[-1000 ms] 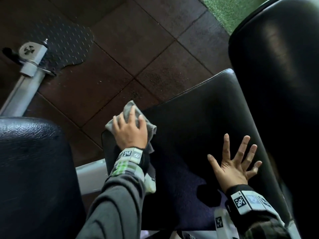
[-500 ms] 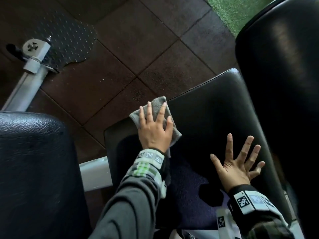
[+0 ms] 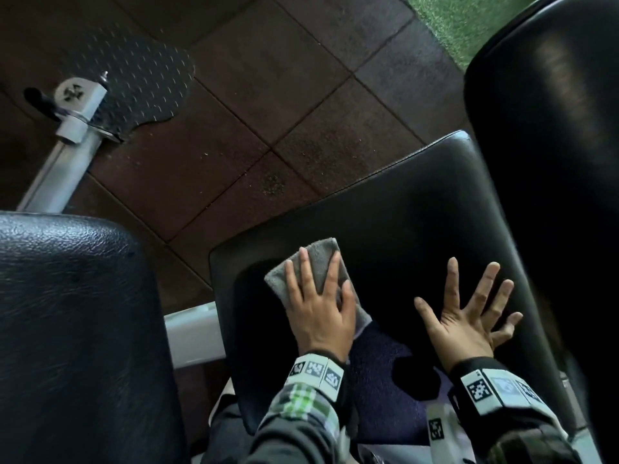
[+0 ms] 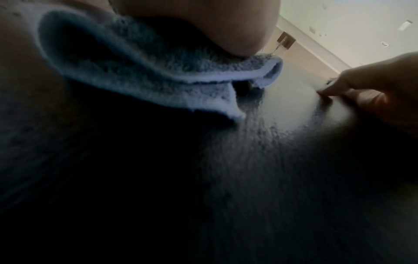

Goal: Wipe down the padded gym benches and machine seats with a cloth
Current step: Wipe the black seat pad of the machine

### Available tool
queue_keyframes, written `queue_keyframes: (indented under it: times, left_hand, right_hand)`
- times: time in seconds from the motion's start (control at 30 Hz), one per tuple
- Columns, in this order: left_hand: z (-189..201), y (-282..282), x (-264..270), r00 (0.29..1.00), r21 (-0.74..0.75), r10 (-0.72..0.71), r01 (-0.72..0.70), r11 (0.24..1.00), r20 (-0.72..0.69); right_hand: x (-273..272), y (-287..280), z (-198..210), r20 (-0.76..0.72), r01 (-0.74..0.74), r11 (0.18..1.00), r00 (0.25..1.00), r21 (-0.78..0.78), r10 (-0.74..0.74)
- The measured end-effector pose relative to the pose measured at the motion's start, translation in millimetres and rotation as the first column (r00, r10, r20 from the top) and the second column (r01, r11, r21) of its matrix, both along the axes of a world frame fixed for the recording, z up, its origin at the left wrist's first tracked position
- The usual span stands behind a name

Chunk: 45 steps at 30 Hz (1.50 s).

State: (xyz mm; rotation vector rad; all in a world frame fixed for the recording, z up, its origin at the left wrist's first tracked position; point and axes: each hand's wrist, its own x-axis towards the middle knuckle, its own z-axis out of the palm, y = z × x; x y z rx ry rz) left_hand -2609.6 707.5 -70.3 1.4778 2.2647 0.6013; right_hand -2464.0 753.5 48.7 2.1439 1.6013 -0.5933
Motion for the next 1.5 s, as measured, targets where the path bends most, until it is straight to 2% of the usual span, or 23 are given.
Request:
queue_keyframes:
  times: [0.2, 0.3, 0.37, 0.47, 0.53, 0.63, 0.7, 0.77, 0.87, 0.97, 1.1, 1.2, 1.37, 1.5]
  left_hand:
    - [-11.8, 38.0, -48.9, 1.0, -0.003, 0.023, -0.023, 1.0, 0.008]
    - [-25.1, 35.7, -78.8, 0.983, 0.004, 0.184, -0.184, 0.983, 0.016]
    - [-33.3, 18.8, -89.5, 0.946, 0.009, 0.326, -0.326, 0.945, 0.002]
    - [-37.4, -21.7, -80.9, 0.876, -0.019, 0.482, -0.482, 0.876, 0.008]
    - [-33.5, -44.9, -59.1, 0.859, -0.045, 0.512, -0.512, 0.858, -0.013]
    - [-19.4, -52.3, -18.7, 0.924, -0.023, 0.382, -0.383, 0.924, -0.033]
    - [-11.2, -38.1, -2.5, 0.966, 0.013, 0.258, -0.258, 0.966, -0.025]
    - [-8.8, -17.7, -2.3, 0.976, 0.019, 0.215, -0.215, 0.976, -0.006]
    - [-16.2, 5.7, -25.5, 0.967, 0.009, 0.254, -0.254, 0.967, 0.012]
    - [-27.2, 6.1, -55.8, 0.948, -0.005, 0.316, -0.316, 0.949, 0.025]
    - [-33.3, -31.7, -64.5, 0.902, -0.043, 0.433, -0.432, 0.901, 0.0]
    - [-27.5, -69.4, -37.7, 0.892, -0.081, 0.452, -0.452, 0.889, -0.018]
    - [-8.3, -79.9, 24.6, 0.989, -0.032, 0.145, -0.145, 0.989, -0.008]
    - [-12.7, -50.2, 7.2, 0.993, -0.021, 0.114, -0.114, 0.993, -0.003]
  right_hand:
    - [1.6, -1.0, -1.5, 0.0, -0.004, 1.0, 1.0, 0.009, 0.004]
    - [2.2, -1.1, -3.3, 0.008, -0.005, 1.0, 1.0, 0.014, 0.005]
    - [1.7, -1.1, -3.2, -0.001, -0.006, 1.0, 1.0, 0.011, 0.006]
    - [2.2, -1.5, -3.1, -0.007, -0.013, 1.0, 1.0, 0.017, 0.013]
    - [2.3, -2.0, -3.0, -0.016, -0.018, 1.0, 1.0, 0.019, 0.019]
    - [3.2, -2.5, -3.1, -0.019, -0.022, 0.999, 1.0, 0.027, 0.022]
    - [3.2, -2.5, -2.9, -0.022, -0.022, 0.999, 1.0, 0.025, 0.022]
    - [3.3, -2.3, -2.8, -0.025, -0.022, 1.0, 0.999, 0.02, 0.023]
    - [3.6, -2.2, -2.4, -0.025, -0.023, 0.999, 0.999, 0.023, 0.023]
    - [3.6, -2.8, -3.4, -0.025, -0.022, 0.999, 0.999, 0.032, 0.022]
    - [4.7, -3.5, -4.9, -0.026, -0.028, 0.999, 0.999, 0.036, 0.029]
    - [5.2, -4.0, -6.4, -0.026, -0.03, 0.998, 0.999, 0.048, 0.031]
    - [5.1, -4.8, -7.7, -0.016, -0.031, 0.998, 0.999, 0.058, 0.032]
    - [5.7, -4.7, -9.1, -0.012, -0.034, 0.998, 0.999, 0.06, 0.035]
